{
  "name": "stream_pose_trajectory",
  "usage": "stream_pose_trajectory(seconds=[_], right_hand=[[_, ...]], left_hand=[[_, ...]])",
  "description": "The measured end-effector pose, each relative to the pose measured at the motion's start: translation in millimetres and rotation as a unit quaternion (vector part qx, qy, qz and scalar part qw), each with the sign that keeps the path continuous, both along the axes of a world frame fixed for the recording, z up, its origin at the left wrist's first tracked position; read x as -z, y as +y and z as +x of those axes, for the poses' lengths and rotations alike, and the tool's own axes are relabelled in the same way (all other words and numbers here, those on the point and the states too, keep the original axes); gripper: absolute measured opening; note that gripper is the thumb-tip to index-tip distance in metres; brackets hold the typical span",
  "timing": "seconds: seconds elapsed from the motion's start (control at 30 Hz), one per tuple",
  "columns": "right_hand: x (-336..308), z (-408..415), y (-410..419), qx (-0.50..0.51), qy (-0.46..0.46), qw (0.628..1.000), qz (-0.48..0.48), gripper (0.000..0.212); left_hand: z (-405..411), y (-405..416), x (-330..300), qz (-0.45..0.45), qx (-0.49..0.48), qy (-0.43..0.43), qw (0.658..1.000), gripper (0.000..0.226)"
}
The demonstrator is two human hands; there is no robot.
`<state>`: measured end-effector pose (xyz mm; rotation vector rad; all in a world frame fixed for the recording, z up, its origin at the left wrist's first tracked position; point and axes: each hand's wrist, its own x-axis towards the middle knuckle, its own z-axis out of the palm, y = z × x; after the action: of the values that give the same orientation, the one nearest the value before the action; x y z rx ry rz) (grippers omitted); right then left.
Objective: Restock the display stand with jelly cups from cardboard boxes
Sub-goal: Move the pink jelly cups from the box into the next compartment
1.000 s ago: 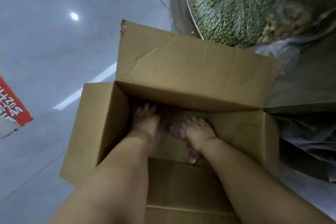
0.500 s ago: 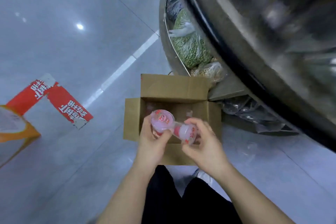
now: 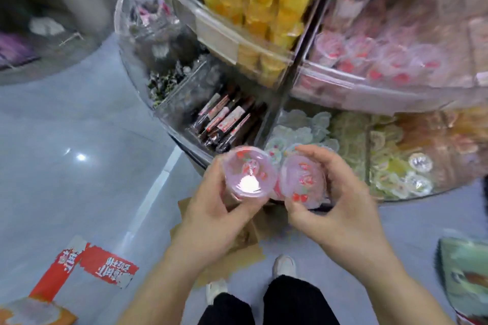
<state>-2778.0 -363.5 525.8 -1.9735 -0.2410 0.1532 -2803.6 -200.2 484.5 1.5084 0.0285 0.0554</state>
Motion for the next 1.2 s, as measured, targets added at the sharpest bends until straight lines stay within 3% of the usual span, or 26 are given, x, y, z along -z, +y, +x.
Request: stream_pose_trajectory(seconds=[0.13,0.3,0.4,0.6,0.8,1.03,1.2], right_hand=[[-37,23,-40,0.05,-0.074,0.996,0.006,0.045],[-63,65,-90,0.049,-0.143,0.988,-0.036,0.054],[-77,103,-123,0.043,-0.153,0.986,-0.058,0.05],[-93,191,-160,-0.005,-0.147,0.978,-0.145,0.052],[-90,254,-163,-0.035,-0.166,0.954,-0.248,0.059],[-77,276,-162,-0.073,-0.177,0.937,-0.293,0.067],[-75,279,-167,-0.124,-0.164,0.926,-0.316,0.077]], left_hand=[[39,-34,-35,0.046,0.002,-0.076,0.996,0.046],[82,-83,-59,0.016,0.015,-0.088,0.996,0.059],[109,-105,-72,0.009,0.062,-0.085,0.994,0.052],[177,-129,-101,0.137,-0.028,-0.119,0.983,0.046],[241,-133,-116,0.368,-0.055,-0.178,0.911,0.063],[281,-141,-106,0.553,-0.047,-0.159,0.817,0.07],[287,-138,-92,0.561,-0.036,-0.147,0.814,0.071]])
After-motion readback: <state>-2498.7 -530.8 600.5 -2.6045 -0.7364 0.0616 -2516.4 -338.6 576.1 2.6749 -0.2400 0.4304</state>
